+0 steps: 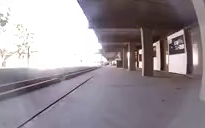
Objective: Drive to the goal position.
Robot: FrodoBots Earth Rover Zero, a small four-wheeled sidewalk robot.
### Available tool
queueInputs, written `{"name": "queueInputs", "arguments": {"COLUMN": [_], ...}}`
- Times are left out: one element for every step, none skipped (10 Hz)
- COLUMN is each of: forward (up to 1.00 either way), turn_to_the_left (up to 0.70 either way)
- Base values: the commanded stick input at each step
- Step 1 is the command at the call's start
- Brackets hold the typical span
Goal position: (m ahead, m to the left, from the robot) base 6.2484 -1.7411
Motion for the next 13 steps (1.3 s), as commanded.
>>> {"name": "queueInputs", "arguments": {"forward": [1.00,1.00,1.00,1.00,1.00,0.92,0.44,1.00,1.00,1.00,1.00,1.00,1.00], "turn_to_the_left": [0.01,0.01,0.01,0.01,0.01,0.01,0.00,0.01,0.01,0.01,0.01,0.01,0.01]}}
